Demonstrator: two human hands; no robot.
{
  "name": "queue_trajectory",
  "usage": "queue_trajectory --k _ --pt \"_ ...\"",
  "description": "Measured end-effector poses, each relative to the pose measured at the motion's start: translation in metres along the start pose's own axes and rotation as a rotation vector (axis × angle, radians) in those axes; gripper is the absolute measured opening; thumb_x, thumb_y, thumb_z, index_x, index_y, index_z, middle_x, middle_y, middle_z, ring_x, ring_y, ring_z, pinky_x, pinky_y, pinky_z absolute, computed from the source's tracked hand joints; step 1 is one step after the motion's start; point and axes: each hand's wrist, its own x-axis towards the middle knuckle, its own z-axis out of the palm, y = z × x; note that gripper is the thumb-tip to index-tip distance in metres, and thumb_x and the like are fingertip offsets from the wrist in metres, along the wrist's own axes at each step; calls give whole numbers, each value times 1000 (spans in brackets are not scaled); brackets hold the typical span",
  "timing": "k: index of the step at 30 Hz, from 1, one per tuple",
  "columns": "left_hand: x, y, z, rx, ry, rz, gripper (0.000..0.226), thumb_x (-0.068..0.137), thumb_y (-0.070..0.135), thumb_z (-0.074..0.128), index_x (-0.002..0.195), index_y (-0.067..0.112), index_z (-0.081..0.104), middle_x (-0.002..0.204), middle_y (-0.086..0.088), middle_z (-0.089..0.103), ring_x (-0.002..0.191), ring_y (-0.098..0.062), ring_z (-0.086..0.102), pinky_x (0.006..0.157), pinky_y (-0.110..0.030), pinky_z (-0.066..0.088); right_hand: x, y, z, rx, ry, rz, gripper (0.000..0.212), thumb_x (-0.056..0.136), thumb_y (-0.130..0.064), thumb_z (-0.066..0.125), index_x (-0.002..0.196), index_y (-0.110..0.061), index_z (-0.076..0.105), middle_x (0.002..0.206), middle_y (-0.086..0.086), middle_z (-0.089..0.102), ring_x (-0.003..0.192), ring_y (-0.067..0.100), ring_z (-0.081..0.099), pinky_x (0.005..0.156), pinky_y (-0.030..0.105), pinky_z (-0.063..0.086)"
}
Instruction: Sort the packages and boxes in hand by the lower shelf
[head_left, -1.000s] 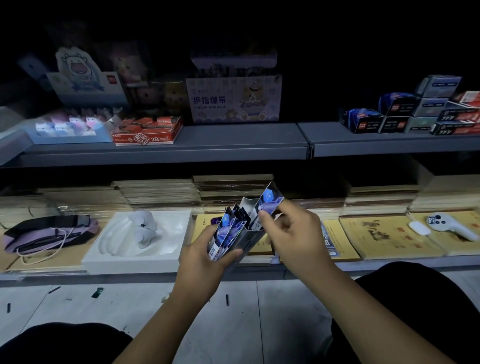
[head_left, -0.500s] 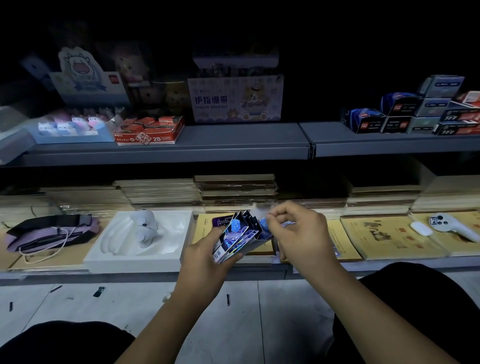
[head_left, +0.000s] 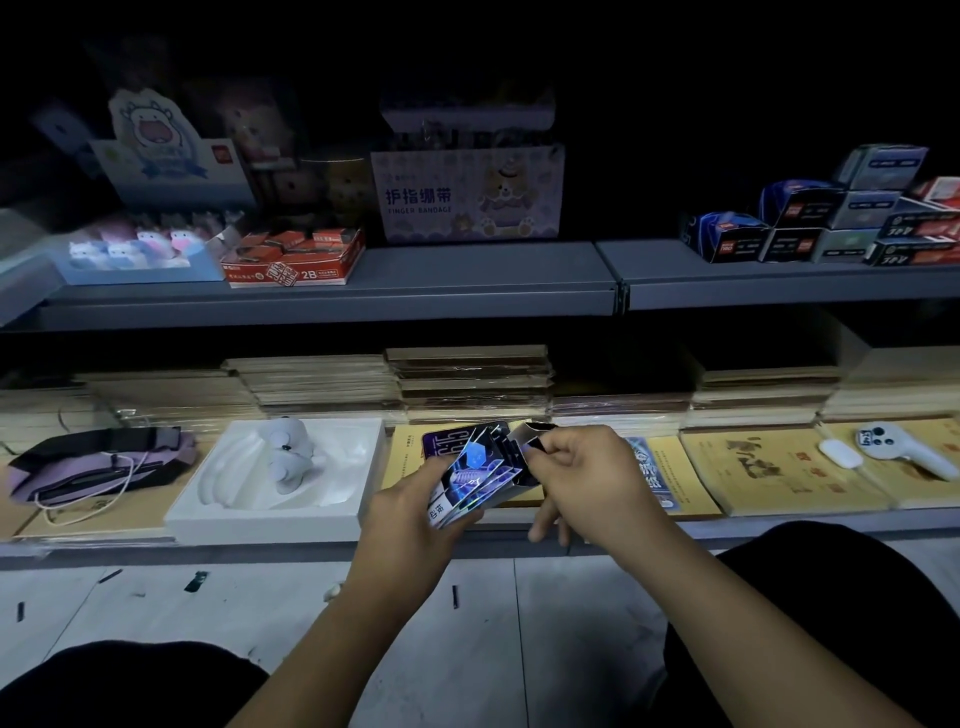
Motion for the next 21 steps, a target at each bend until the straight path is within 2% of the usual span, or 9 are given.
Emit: queue_trajectory --k 2,5,7,10,13,16,18,21 --pt "0 0 0 2 3 6 45 81 30 85 119 37 61 105 19 73 92 2 68 75 -21 58 0 0 -2 13 -55 23 28 107 -16 48 102 7 64 70 32 70 33 18 58 32 19 33" --pt "-1 1 0 -6 8 15 44 81 28 85 116 40 60 99 27 69 91 7 66 71 -14 55 -1 -1 -4 64 -135 19 31 109 -12 41 108 11 61 67 38 64 29 17 54 32 19 33" --pt "-1 2 -1 -20 9 27 45 81 27 85 116 40 60 97 29 68 91 8 66 70 -10 53 -4 -2 -5 92 -192 28 31 110 -11 36 112 9 60 66 38 60 30 17 55 33 18 34" --pt "-2 3 -2 -29 12 52 48 81 27 85 117 43 58 100 26 70 91 7 67 73 -12 53 -6 -3 -3 111 -267 76 29 109 -10 30 113 7 53 62 33 59 32 21 55 36 17 37" --pt "-3 4 -3 -33 22 77 53 81 23 86 115 50 55 97 31 69 90 7 67 74 -10 52 -4 -1 -1 115 -316 75 29 108 -13 27 113 -4 54 56 28 60 42 31 58 41 24 44" --pt "-4 5 -4 -32 34 89 56 81 21 86 114 51 53 97 35 66 90 8 66 73 -7 50 -3 2 -5 75 -373 63 32 109 -15 26 117 -22 55 58 28 62 46 33 59 43 27 47" --pt "-4 4 -4 -22 14 96 54 81 22 86 114 51 54 97 33 67 90 7 66 74 -10 53 -4 3 -6 49 -402 73 30 110 -15 25 119 -23 52 55 21 62 48 33 61 45 27 49" --pt "-3 1 -1 10 -24 105 48 81 28 85 117 43 57 99 24 71 89 1 68 74 -24 58 -5 2 -4 37 -360 60 21 109 -11 27 111 -16 47 52 13 62 51 36 63 45 29 49"
